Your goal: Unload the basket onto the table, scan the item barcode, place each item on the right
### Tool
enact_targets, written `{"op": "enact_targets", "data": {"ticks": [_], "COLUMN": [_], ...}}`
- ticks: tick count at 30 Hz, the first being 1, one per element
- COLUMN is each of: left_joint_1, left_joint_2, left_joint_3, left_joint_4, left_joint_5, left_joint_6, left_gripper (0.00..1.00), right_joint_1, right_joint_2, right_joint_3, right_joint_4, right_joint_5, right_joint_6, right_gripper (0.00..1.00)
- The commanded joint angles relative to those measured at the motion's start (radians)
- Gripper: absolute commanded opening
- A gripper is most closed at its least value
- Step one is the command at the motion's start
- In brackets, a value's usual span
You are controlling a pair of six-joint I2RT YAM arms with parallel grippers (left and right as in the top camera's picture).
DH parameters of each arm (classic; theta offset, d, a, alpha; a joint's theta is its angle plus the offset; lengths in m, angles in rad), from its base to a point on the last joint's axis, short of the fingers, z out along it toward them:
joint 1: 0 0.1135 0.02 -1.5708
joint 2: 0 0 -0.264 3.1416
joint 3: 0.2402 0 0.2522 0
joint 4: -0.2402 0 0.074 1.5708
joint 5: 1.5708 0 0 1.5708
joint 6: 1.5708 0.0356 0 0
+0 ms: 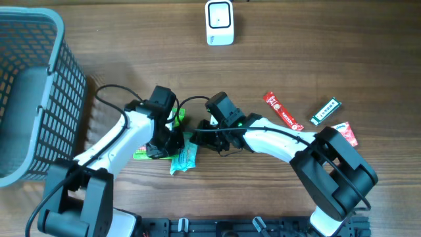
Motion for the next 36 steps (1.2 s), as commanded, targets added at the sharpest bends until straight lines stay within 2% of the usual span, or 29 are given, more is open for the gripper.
{"op": "enact_targets", "data": {"ticks": [1, 9, 13, 15, 17, 18, 19, 24, 27, 29, 32, 33, 35, 36], "left_joint_1": [-0.008, -0.009, -0.009, -0.008, -0.008, -0.009, -0.009, -0.008, -0.008, -0.008, -0.008, -0.008, -0.008, -0.009], "left_joint_2": [0.008, 0.008, 0.008, 0.008, 0.008, 0.008, 0.008, 0.008, 0.008, 0.008, 0.008, 0.008, 0.008, 0.008], "left_joint_3": [-0.082, -0.122, -0.122, -0.122, -0.122, -0.122, -0.122, -0.122, -0.122, -0.122, -0.122, -0.122, -0.122, -0.122], "left_joint_4": [0.089, 0.171, 0.189, 0.189, 0.191, 0.193, 0.195, 0.192, 0.196, 0.204, 0.213, 0.215, 0.222, 0.228], "left_joint_5": [0.020, 0.009, 0.009, 0.009, 0.009, 0.009, 0.009, 0.009, 0.009, 0.009, 0.009, 0.009, 0.009, 0.015], "left_joint_6": [-0.049, -0.049, -0.049, -0.048, -0.049, -0.049, -0.049, -0.049, -0.048, -0.049, -0.049, -0.049, -0.049, -0.050], "left_gripper": [0.04, 0.08, 0.08, 0.08, 0.08, 0.08, 0.08, 0.15, 0.21, 0.22, 0.27, 0.30, 0.37, 0.38], "right_joint_1": [0.004, 0.004, 0.004, 0.004, 0.004, 0.004, 0.002, -0.084, -0.154, -0.202, -0.244, -0.253, -0.255, -0.255], "right_joint_2": [0.022, 0.021, 0.021, 0.021, 0.021, 0.021, 0.021, 0.014, 0.011, 0.011, 0.011, 0.012, 0.012, 0.012], "right_joint_3": [-0.008, -0.008, -0.008, -0.008, -0.008, -0.008, -0.008, -0.007, -0.007, -0.007, -0.007, -0.007, -0.007, -0.007], "right_joint_4": [-0.014, -0.028, -0.031, -0.033, -0.040, -0.047, -0.051, -0.058, -0.134, -0.203, -0.228, -0.230, -0.230, -0.231], "right_joint_5": [-0.013, -0.038, -0.038, -0.038, -0.040, -0.054, -0.064, -0.280, -0.307, -0.323, -0.402, -0.401, -0.401, -0.401], "right_joint_6": [0.003, -0.023, -0.067, -0.151, -0.158, -0.159, -0.163, -0.364, -0.485, -0.555, -0.657, -0.658, -0.658, -0.648], "right_gripper": [0.37, 0.36, 0.21, 0.20, 0.19, 0.06, 0.04, 0.04, 0.04, 0.04, 0.04, 0.09, 0.45, 0.51]}}
